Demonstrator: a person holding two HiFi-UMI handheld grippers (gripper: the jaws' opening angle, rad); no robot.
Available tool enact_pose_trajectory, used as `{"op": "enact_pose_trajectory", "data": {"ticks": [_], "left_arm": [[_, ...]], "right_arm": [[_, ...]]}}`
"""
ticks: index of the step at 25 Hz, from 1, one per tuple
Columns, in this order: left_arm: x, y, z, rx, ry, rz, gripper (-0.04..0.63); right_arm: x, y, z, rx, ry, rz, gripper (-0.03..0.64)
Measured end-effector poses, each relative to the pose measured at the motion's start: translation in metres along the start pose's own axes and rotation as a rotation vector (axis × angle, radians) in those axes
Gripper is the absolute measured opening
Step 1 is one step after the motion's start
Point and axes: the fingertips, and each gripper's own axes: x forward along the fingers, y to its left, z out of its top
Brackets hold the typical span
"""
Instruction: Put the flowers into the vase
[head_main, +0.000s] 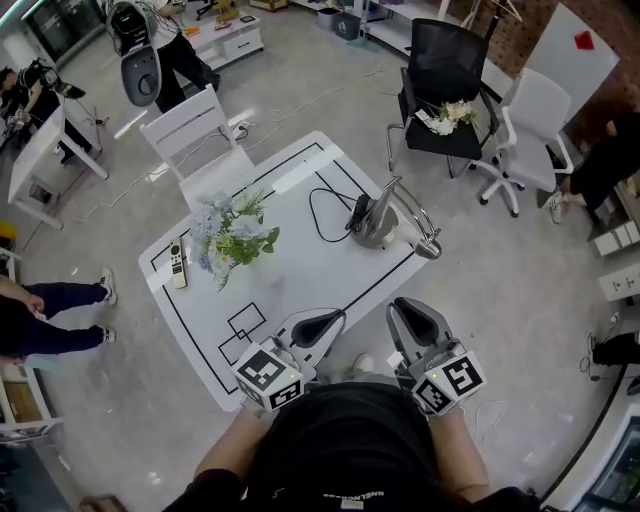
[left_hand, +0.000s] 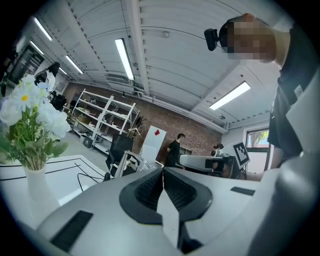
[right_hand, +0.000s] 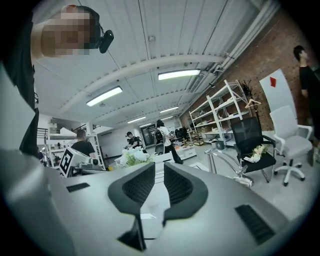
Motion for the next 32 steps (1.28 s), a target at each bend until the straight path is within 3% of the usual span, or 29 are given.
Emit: {"op": "enact_pose_trajectory", "data": {"ticks": [11, 32], "left_arm": [[0.028, -0.016, 0.011, 0.027, 0.0, 0.0, 0.008], [0.035, -0.003, 0.011, 0.034, 0.008, 0.014, 0.008]], "right_arm": [[-0.012, -0.022, 0.007, -0.014, -0.002, 0.024, 0.06], [0.001, -0.034, -0.001, 0.049, 0.001, 0.044, 0.06]]}}
